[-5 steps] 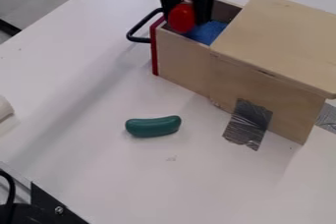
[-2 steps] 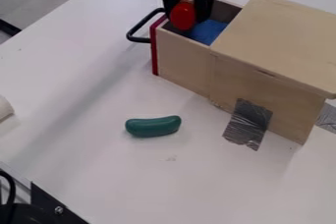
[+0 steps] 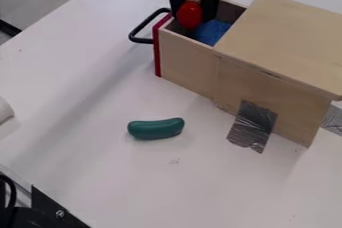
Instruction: Put the red bottle into the drawer
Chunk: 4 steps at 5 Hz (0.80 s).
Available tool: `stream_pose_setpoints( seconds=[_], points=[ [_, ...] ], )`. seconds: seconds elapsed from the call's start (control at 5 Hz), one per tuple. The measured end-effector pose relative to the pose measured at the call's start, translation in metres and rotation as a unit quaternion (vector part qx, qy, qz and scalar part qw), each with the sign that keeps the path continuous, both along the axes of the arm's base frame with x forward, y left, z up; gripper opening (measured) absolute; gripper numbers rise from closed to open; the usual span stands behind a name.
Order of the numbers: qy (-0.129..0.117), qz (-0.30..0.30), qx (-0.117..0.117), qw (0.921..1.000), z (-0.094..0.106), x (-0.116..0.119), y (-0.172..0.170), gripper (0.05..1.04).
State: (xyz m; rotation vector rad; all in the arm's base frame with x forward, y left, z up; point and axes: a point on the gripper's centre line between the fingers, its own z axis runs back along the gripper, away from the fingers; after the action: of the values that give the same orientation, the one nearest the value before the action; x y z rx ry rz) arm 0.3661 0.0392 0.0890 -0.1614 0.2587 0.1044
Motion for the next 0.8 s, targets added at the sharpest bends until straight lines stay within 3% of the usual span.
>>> stream_pose_setpoints(
  seconds=[0.2, 0.4, 0.8],
  points=[
    [-0.002, 0.002, 0.001, 1.0000, 0.0003, 0.0012, -0.0004, 0.695],
    [-0.007, 0.005, -0.002, 1.0000, 0.0000, 0.0033, -0.0032, 0.972],
    [0.000, -0.006, -0.007, 1.0000, -0.0013, -0.0030, -0.0064, 0.995]
  ],
)
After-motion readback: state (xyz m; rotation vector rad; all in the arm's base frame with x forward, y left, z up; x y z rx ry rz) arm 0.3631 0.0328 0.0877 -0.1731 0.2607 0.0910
